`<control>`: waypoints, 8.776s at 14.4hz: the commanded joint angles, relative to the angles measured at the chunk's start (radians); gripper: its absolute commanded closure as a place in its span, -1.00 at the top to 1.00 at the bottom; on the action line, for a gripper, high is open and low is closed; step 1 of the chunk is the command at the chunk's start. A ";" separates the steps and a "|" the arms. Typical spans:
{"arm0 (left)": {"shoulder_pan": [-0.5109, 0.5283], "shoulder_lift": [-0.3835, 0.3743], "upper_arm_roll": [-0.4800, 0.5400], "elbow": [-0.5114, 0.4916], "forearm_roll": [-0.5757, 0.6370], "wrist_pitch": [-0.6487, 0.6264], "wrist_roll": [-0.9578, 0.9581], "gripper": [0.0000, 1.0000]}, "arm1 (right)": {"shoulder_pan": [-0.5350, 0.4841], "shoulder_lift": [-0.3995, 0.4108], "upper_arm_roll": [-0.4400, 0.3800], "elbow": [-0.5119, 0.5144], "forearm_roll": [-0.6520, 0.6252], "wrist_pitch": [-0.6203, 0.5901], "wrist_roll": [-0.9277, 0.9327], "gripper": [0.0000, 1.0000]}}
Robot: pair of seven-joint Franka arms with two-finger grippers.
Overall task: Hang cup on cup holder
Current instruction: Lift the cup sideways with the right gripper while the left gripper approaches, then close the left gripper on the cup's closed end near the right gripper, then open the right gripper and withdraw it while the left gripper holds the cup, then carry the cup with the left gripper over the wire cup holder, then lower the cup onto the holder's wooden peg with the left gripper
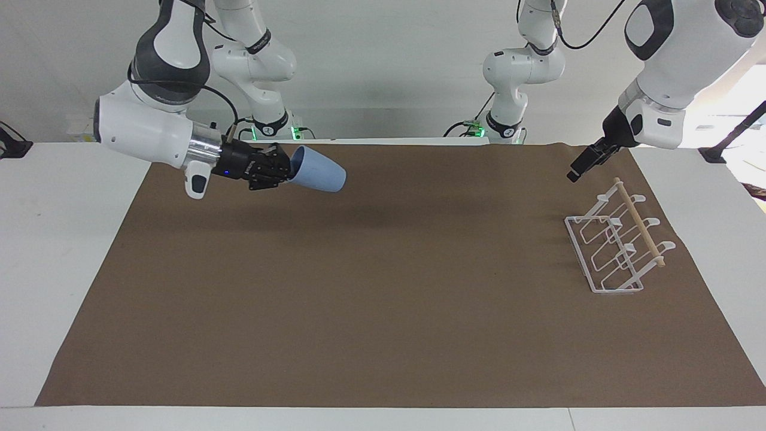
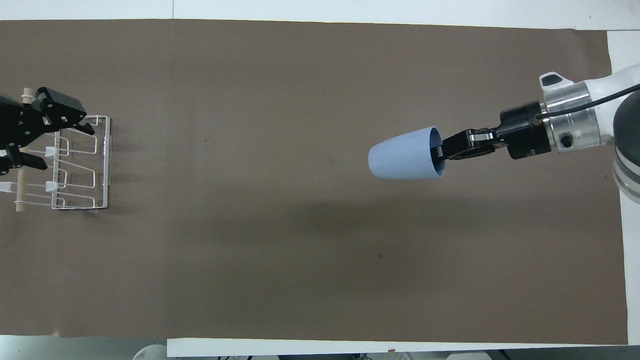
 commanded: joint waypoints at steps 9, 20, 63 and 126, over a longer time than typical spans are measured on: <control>-0.240 -0.006 0.000 0.005 -0.152 0.201 -0.945 1.00 | 0.284 -0.134 -0.001 -0.291 0.427 0.292 0.014 -1.00; -0.460 -0.105 -0.003 -0.159 -0.155 0.195 -1.201 1.00 | 0.301 -0.136 -0.001 -0.303 0.429 0.312 0.017 -1.00; -0.468 -0.039 0.008 -0.159 0.211 0.058 -1.138 -1.00 | 0.109 -0.163 -0.012 -0.243 -0.309 0.401 0.044 0.99; -0.061 0.202 0.029 0.031 1.080 0.043 -0.619 0.99 | -0.017 -0.073 -0.107 0.379 -1.081 -0.343 0.093 0.99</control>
